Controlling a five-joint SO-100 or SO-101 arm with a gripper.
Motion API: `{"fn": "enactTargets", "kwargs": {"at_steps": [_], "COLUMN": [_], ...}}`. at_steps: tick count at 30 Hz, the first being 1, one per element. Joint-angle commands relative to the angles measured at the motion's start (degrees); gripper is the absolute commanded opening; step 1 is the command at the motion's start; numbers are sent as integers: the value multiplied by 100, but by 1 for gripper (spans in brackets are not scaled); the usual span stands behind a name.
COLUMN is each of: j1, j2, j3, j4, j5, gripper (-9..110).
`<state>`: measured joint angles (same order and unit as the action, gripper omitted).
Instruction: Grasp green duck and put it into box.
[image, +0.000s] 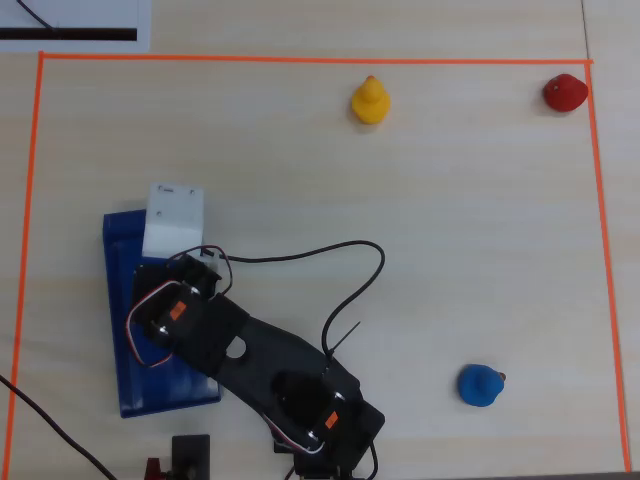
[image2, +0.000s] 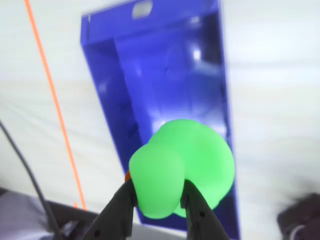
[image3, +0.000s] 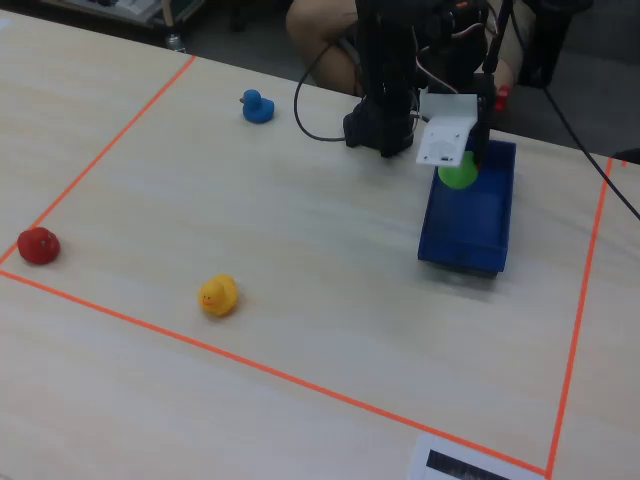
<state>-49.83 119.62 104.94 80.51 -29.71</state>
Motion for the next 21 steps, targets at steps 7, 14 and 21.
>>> {"fn": "enactTargets", "kwargs": {"at_steps": [7, 14, 21], "j1": [-773, -923, -765], "j2": [-211, -721, -606], "j3": [-439, -606, -167], "j4": [-88, -237, -545], "j5": [193, 185, -501], "gripper": [0, 0, 19]}}
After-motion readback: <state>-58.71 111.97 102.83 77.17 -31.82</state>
